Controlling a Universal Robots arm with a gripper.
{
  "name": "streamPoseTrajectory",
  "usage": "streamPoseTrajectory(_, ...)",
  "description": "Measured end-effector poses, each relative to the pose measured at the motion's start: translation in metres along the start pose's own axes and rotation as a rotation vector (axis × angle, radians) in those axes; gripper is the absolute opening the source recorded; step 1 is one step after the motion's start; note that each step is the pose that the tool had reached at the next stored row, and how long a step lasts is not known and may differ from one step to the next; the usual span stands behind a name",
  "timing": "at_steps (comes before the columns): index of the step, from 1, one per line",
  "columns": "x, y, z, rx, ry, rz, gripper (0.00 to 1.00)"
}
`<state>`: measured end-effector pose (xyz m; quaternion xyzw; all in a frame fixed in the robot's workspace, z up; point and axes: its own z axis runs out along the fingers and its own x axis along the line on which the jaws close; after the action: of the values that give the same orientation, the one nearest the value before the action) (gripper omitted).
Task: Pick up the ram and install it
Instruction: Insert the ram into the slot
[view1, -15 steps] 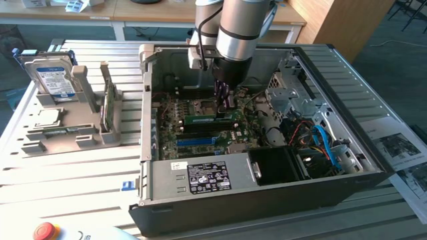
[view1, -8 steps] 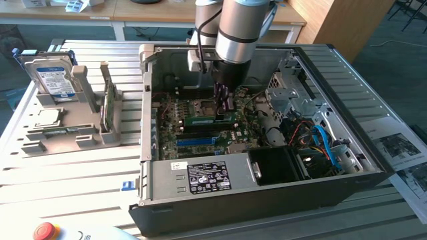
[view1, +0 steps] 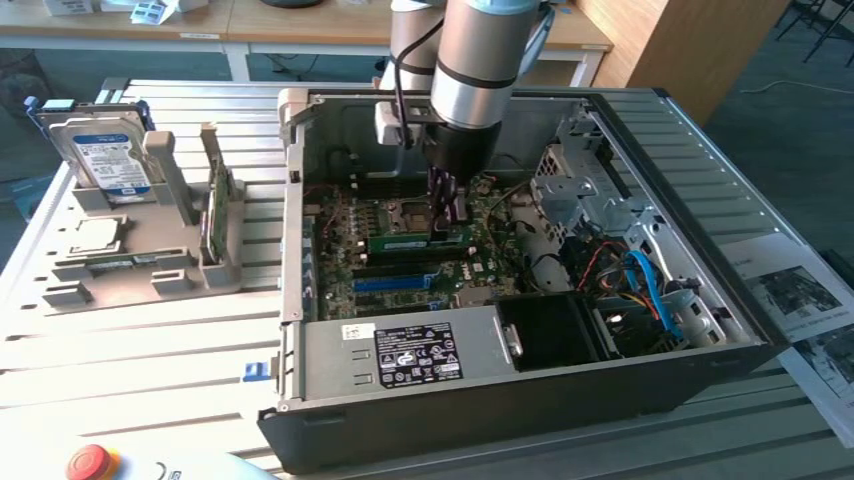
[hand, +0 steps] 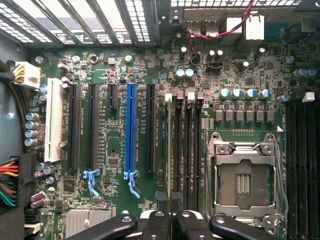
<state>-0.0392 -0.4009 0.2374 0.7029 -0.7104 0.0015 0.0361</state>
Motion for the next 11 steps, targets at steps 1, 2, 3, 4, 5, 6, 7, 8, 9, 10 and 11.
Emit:
streamPoseTrajectory(1, 0.0, 0.0, 0.0002, 0.0, 0.0, 0.0, 0.12)
streamPoseTrajectory(2, 0.0, 0.0, 0.0005, 0.0, 0.0, 0.0, 0.12)
streamPoseTrajectory(3, 0.0, 0.0, 0.0008, 0.0, 0.0, 0.0, 0.12)
streamPoseTrajectory(4, 0.0, 0.0, 0.0011, 0.0, 0.0, 0.0, 0.12)
streamPoseTrajectory(5, 0.0001, 0.0, 0.0015, 0.0, 0.0, 0.0, 0.12)
streamPoseTrajectory(6, 0.0, -0.0001, 0.0019, 0.0, 0.0, 0.0, 0.12)
streamPoseTrajectory(7, 0.0, -0.0001, 0.0023, 0.0, 0.0, 0.0, 0.12)
streamPoseTrajectory(8, 0.0, -0.0001, 0.0028, 0.0, 0.0, 0.0, 0.12)
streamPoseTrajectory(9, 0.0, -0.0002, 0.0033, 0.0, 0.0001, 0.0, 0.12)
streamPoseTrajectory(10, 0.0, -0.0002, 0.0038, 0.0, 0.0, 0.0, 0.12)
streamPoseTrajectory(11, 0.0, -0.0002, 0.0042, 0.0, 0.0, 0.0, 0.12)
